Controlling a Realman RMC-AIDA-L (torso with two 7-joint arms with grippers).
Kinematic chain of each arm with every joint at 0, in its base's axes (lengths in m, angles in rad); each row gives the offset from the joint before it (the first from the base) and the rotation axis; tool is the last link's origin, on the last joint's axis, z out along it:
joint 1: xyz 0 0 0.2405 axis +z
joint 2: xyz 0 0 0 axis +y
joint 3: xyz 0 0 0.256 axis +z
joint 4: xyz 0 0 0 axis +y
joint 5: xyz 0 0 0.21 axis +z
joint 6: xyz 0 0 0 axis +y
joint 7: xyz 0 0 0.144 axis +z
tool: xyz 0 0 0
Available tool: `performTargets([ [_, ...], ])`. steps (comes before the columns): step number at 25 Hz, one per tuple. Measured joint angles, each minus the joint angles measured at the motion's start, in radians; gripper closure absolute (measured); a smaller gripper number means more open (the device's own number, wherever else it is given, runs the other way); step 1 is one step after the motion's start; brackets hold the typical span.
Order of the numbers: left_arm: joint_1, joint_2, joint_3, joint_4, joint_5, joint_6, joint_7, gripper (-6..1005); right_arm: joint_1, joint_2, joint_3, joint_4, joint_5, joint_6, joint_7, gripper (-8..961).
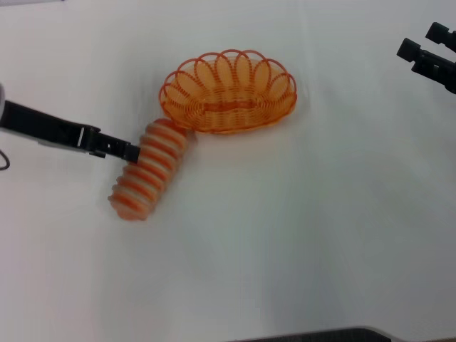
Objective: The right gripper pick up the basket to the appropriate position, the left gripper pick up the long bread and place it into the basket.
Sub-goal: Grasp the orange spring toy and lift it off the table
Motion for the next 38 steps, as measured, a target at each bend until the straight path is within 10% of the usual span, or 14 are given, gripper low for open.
performTargets([
  [9,-0.089,-0.062,0.083,0.055,0.2,-0.023,-0.103,246,0.016,0.0,0.0,-0.002,0.0,0.025,0.004,23],
  [38,-0.112,-0.07,0.342,0.007,0.212,-0.149,-0.283,247,0.041,-0.016,-0.024,-0.004,-0.001,0.117,0.026,23],
])
